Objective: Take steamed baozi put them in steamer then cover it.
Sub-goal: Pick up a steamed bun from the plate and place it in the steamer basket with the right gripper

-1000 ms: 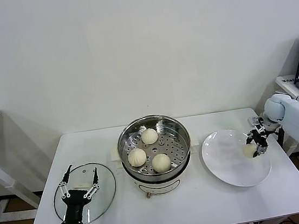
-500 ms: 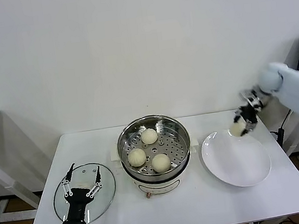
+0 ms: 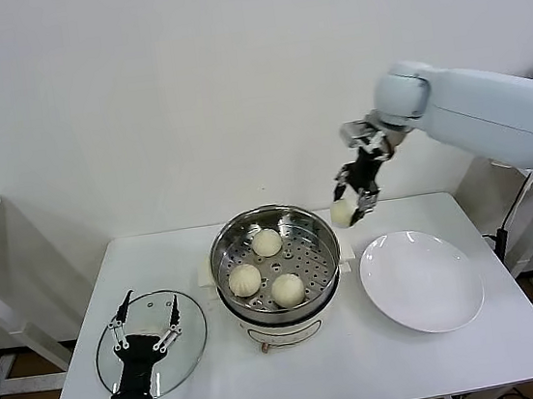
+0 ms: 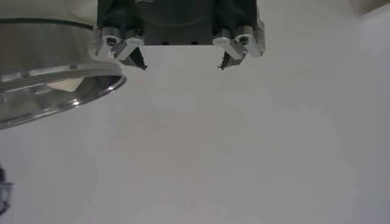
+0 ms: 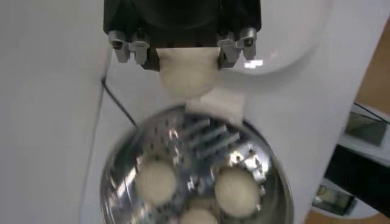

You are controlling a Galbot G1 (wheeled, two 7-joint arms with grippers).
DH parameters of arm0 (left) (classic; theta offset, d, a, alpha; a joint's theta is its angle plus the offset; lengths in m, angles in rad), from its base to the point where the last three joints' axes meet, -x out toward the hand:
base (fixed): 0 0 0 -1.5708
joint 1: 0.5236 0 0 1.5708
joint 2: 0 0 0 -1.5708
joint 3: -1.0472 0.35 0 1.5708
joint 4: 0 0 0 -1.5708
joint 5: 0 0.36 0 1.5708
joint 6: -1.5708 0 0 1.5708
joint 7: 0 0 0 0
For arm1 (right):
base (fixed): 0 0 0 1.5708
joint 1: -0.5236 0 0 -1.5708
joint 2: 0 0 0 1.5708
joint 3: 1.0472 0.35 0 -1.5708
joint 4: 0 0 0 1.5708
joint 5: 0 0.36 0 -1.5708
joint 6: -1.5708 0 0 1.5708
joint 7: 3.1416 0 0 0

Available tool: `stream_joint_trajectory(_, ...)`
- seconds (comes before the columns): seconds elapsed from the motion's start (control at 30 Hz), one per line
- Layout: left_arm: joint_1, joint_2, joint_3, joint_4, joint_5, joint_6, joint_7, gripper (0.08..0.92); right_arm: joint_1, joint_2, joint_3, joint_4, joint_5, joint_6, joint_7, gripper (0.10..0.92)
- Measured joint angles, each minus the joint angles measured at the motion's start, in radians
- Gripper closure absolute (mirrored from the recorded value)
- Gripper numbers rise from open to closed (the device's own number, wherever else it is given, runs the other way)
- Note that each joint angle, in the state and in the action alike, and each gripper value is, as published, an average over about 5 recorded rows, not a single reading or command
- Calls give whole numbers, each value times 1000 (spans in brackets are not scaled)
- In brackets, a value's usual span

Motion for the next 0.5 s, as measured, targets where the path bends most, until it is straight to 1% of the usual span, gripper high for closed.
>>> stream_joint_trajectory(0.23, -4, -3, 2, 5, 0, -2, 0, 177, -3, 89, -47, 10, 17, -33, 40, 364)
stream_joint_trajectory(0.5, -6, -2, -2, 14, 0, -6, 0, 177, -45, 168, -83, -21, 4, -46, 73, 364)
